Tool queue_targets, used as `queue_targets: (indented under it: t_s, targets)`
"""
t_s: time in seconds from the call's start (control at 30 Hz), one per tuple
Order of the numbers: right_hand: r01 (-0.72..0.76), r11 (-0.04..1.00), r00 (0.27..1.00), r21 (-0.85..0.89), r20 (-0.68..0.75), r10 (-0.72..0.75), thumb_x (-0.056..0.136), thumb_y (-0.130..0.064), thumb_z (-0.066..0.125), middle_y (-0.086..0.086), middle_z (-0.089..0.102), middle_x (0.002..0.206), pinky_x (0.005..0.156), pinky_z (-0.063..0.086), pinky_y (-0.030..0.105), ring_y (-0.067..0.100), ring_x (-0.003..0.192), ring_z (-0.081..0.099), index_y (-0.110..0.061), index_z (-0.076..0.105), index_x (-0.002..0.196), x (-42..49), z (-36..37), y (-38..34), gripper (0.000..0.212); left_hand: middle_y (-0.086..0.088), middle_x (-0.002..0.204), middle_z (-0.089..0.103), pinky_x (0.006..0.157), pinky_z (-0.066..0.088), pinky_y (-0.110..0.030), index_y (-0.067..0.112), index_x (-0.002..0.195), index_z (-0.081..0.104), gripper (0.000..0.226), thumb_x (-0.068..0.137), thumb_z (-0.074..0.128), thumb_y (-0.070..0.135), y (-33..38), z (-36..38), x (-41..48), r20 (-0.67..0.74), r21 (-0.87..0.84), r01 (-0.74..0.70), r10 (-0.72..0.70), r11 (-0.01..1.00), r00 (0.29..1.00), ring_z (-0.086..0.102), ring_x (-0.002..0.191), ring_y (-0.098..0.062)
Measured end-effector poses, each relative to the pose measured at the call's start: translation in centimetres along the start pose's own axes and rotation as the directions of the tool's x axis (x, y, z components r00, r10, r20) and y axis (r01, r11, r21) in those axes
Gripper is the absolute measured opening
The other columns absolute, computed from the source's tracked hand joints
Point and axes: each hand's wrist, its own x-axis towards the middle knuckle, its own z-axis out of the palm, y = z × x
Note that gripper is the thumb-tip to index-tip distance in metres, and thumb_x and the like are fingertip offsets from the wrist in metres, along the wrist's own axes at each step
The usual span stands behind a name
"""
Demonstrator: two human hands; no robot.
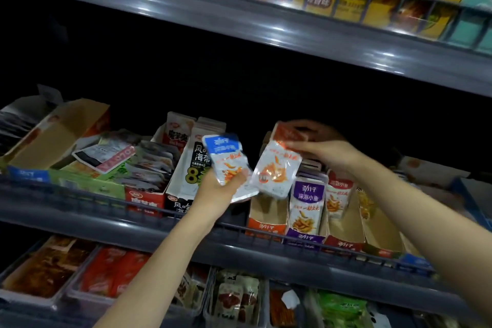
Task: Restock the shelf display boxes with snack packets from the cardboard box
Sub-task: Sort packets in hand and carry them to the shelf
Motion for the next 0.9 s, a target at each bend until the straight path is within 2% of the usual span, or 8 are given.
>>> queue_targets:
  t_s: [0.13,0.3,0.4,0.53,0.63,0.7,0.77,0.9]
  targets:
    - [0.047,0.981,0.992,-0.187,-0.104,-0.068,0.083,-0.007,0.068,-0.009,0.058,0.107,0.067,0.054,0.012,-0.001,0.09,0.056,-0.015,0.054,0.116,2.6,-1.9,0.3,0.037,0.002,0.108,0.071,0.074,0.048,-0.013,0.017,0.116,0.061,0.026,0.091,0.06,0.023,-1.3,-0.3,0.8,-0.052,0.013,0.008,-0.007,1.0,0.999,0.065,0.103,-0.009]
    - [0.126,0.878,0.989,-0.462,-0.007,-0.145,0.082,-0.009,0.07,-0.005,0.055,0.106,0.075,0.047,0.004,0.003,0.093,0.055,-0.009,0.057,0.112,4.2,-0.7,2.7,0.032,0.005,0.105,0.072,0.072,0.047,-0.013,0.02,0.114,0.062,0.023,0.092,0.059,0.024,-2.0,-0.1,1.0,-0.042,0.018,0.039,-0.038,0.999,0.998,0.066,0.099,-0.006]
    - [0.116,0.836,0.993,-0.536,0.078,-0.087,0.082,-0.014,0.072,-0.002,0.061,0.105,0.087,0.051,0.025,0.015,0.098,0.06,-0.011,0.06,0.108,4.5,0.3,4.0,0.029,0.007,0.104,0.072,0.073,0.046,-0.015,0.022,0.114,0.061,0.023,0.091,0.059,0.026,-2.3,-0.1,1.0,-0.028,0.027,0.053,-0.052,0.998,0.998,0.065,0.099,-0.005]
    - [0.049,0.75,0.997,-0.659,0.083,0.008,0.08,-0.031,0.073,-0.009,0.06,0.099,0.077,0.049,0.025,0.012,0.091,0.06,-0.03,0.058,0.099,4.3,1.5,4.9,0.023,0.007,0.103,0.073,0.078,0.047,-0.019,0.028,0.106,0.062,0.016,0.09,0.06,0.028,-2.8,-0.3,1.0,-0.016,0.021,0.063,-0.063,0.998,0.998,0.065,0.101,-0.007]
    - [0.062,0.68,0.996,-0.731,0.093,0.01,0.082,-0.032,0.071,-0.013,0.054,0.097,0.066,0.041,0.014,0.005,0.084,0.053,-0.028,0.058,0.109,4.0,1.9,5.2,0.03,0.004,0.105,0.072,0.077,0.048,-0.02,0.027,0.106,0.062,0.017,0.089,0.061,0.028,-3.0,-0.4,1.0,-0.02,0.017,0.076,-0.076,0.997,0.997,0.066,0.1,-0.008]
    - [0.056,0.652,0.996,-0.756,0.084,0.012,0.082,-0.033,0.07,-0.011,0.057,0.102,0.068,0.044,0.017,0.007,0.088,0.055,-0.028,0.057,0.114,4.0,2.0,5.5,0.035,0.002,0.106,0.072,0.079,0.053,-0.025,0.024,0.108,0.062,0.019,0.089,0.062,0.026,-3.1,-0.4,0.9,-0.007,0.014,0.096,-0.096,0.995,0.995,0.067,0.099,-0.01]
    - [0.063,0.635,0.997,-0.77,0.08,-0.002,0.081,-0.036,0.07,-0.008,0.06,0.111,0.074,0.046,0.022,0.012,0.096,0.059,-0.03,0.055,0.116,4.0,2.2,5.7,0.038,-0.001,0.105,0.072,0.073,0.058,-0.033,0.022,0.109,0.061,0.02,0.089,0.063,0.023,-3.0,-0.4,0.7,0.014,-0.015,0.12,-0.12,0.993,0.993,0.069,0.096,-0.014]
    - [0.058,0.626,0.997,-0.778,0.075,0.002,0.081,-0.035,0.07,-0.006,0.059,0.116,0.075,0.045,0.022,0.014,0.101,0.059,-0.03,0.053,0.121,3.8,2.2,5.5,0.043,-0.002,0.101,0.072,0.058,0.058,-0.028,0.021,0.107,0.06,0.02,0.088,0.064,0.021,-2.6,-0.3,0.3,0.032,-0.032,0.128,-0.127,0.991,0.991,0.07,0.089,-0.015]
